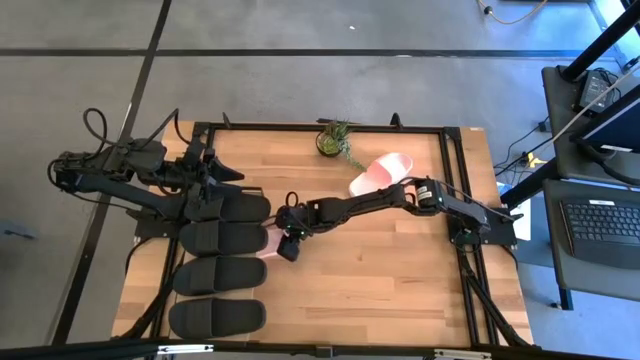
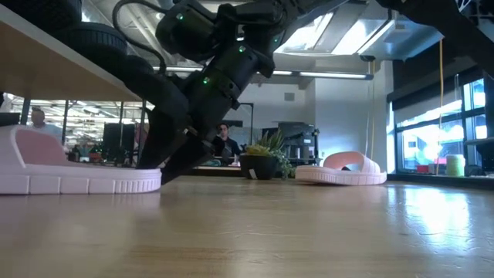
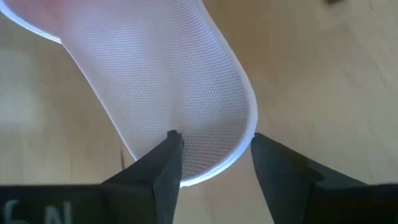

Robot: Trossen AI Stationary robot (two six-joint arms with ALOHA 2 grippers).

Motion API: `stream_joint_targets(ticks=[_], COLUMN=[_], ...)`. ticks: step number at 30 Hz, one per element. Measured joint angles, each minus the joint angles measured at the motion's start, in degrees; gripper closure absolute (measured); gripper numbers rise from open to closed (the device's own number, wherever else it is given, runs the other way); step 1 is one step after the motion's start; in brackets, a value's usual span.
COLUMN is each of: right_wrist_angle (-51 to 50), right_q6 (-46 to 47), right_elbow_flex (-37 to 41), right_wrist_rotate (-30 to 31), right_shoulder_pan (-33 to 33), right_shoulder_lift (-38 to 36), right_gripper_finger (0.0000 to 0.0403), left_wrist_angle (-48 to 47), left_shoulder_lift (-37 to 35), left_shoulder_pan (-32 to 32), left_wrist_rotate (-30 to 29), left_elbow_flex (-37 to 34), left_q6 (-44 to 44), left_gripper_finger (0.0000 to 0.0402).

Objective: Pick and place slides into the shelf
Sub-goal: Put the bottom pink slipper under the shelf

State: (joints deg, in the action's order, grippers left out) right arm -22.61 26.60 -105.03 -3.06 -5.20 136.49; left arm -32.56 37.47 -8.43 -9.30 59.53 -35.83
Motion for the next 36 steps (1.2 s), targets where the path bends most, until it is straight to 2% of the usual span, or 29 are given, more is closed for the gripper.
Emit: stream_joint_targets(ticks=[10,16,29,36], right_wrist_angle=[-0.5,-0.5,1.5,0.0], right_q6=[1.4,1.8,1.6,-1.4], right_elbow_flex=[0.0,-0.1,-0.1,-0.2], right_wrist_rotate=[1.1,-1.3,-1.7,2.3], right_shoulder_pan=[-0.1,0.1,0.1,0.1], right_shoulder_lift=[-0.2,-0.2,-0.3,-1.5], right_gripper_finger=[0.0212,0.0212,0.0212,0.0212], left_wrist_angle=[0.0,0.0,0.0,0.0], left_shoulder_lift=[0.0,0.0,0.0,0.0], left_shoulder_pan=[0.0,0.0,0.0,0.0], left_wrist_rotate=[0.0,0.0,0.0,0.0], left_elbow_flex=[0.0,0.0,0.0,0.0], left_q6=[0.0,0.0,0.0,0.0], left_gripper_finger=[0.0177,0.0177,0.0177,0.0177])
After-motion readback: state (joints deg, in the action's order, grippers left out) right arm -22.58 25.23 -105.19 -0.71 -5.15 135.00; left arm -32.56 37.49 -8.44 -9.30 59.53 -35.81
